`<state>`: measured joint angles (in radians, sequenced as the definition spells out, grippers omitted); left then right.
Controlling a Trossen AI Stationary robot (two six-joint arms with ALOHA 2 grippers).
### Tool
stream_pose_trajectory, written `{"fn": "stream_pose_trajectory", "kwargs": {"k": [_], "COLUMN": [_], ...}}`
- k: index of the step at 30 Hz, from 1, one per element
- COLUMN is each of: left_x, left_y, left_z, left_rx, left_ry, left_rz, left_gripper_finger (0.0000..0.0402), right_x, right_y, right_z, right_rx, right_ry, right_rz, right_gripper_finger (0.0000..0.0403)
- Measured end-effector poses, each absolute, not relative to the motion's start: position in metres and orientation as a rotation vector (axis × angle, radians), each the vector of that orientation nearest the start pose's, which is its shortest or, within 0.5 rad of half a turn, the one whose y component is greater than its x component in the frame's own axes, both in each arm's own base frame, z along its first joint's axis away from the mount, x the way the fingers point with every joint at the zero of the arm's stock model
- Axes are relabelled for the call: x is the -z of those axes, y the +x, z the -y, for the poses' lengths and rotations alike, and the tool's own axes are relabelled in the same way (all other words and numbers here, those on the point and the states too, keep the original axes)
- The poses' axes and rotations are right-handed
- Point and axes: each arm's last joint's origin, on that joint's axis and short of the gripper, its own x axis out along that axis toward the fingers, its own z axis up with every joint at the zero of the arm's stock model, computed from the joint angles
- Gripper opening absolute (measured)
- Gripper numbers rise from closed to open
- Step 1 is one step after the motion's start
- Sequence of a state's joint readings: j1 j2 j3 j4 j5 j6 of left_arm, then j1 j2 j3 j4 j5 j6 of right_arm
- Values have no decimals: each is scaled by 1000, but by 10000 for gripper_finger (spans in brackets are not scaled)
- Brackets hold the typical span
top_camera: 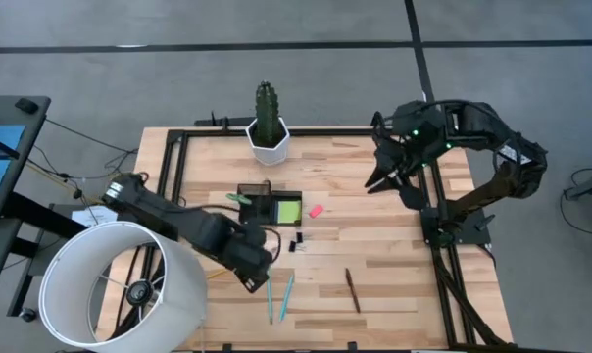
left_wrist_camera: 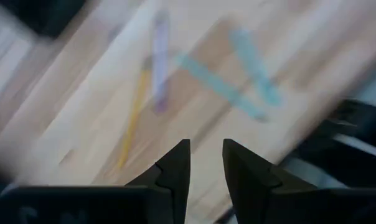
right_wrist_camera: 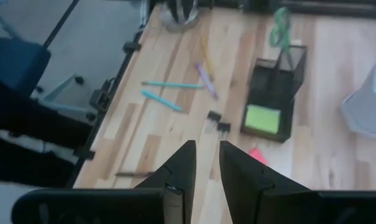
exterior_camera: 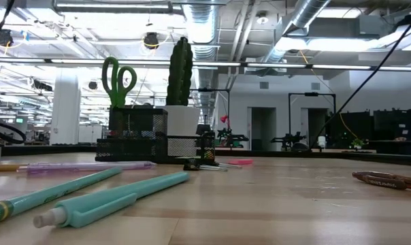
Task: Pick and place office supplies into organizer
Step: Put the purple pen into the black mesh organizer
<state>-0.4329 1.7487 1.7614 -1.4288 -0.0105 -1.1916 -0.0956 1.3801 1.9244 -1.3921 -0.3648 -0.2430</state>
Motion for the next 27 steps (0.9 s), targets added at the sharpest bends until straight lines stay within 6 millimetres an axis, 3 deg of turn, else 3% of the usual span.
{"fn": "stream_pose_trajectory", "kwargs": {"k": [6, 15, 21, 27], "left_x": [-274, -214, -192, -178], "left_y": [303, 307, 294, 294], "left_z": [128, 127, 123, 124], "left_rx": [-483, -353, -409, -386], "left_ry": [-596, -677, -655, -674], "left_rz": [-1624, -1615, -1680, -1636], "left_gripper_finger": [87, 87, 87, 87], "right_x": [-465, -463, -463, -463], "right_y": [223, 225, 225, 225], "right_z": [17, 14, 14, 14], "right_rx": [-330, -340, -342, -339], "right_ry": [-20, -8, -10, -4], "right_rz": [-801, -824, -821, -822], "right_gripper_finger": [64, 64, 64, 64]}}
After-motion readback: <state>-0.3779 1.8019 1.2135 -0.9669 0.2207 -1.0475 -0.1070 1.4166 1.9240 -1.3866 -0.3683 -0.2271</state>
